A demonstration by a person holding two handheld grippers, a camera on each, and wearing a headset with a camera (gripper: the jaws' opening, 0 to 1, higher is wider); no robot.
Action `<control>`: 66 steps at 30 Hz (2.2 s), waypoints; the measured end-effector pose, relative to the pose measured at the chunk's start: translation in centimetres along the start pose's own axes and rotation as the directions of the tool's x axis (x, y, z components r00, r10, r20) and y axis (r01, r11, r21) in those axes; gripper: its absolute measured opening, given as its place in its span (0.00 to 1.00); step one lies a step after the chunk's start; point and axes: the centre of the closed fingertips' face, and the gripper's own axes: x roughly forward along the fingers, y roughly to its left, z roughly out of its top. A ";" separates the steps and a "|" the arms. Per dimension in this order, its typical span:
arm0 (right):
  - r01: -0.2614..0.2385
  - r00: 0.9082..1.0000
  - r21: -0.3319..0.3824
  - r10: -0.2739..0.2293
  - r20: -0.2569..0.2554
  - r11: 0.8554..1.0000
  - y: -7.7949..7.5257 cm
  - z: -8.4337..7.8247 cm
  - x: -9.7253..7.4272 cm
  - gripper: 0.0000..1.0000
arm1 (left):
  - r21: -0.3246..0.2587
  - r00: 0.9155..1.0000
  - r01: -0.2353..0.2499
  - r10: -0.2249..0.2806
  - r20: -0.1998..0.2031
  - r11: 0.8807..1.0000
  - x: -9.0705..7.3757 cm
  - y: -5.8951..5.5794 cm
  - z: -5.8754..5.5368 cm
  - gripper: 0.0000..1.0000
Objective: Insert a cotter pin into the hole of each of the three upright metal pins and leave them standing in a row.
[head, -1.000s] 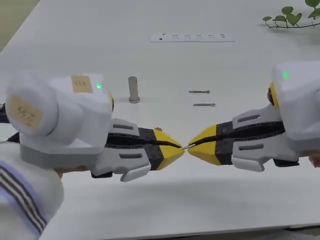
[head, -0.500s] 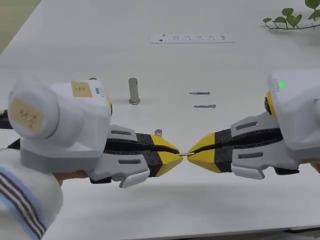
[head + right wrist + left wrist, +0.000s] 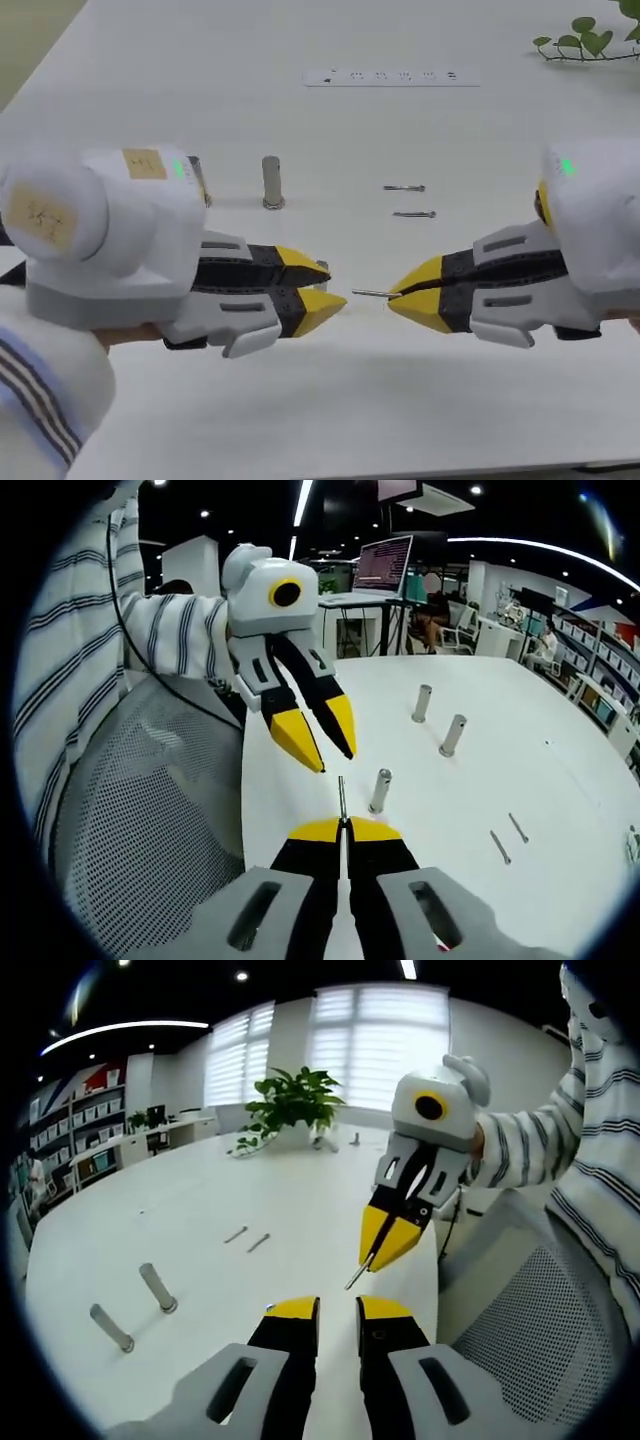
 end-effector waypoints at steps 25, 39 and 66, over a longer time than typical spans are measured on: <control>0.067 0.997 -0.018 -0.068 -0.032 0.998 -3.2 -1.4 2.7 0.00 | 0.054 0.988 -0.058 0.065 -0.141 0.997 1.7 3.9 -1.7 0.12; 0.046 0.998 -0.024 -0.046 -0.035 0.999 -3.6 -1.4 3.9 0.00 | 0.081 0.980 -0.047 0.062 -0.189 0.996 2.8 4.5 -2.5 0.13; 0.030 0.999 -0.028 -0.031 -0.032 0.999 -3.7 -1.3 5.5 0.00 | 0.110 0.978 -0.001 0.024 -0.208 0.994 3.3 4.7 -2.9 0.06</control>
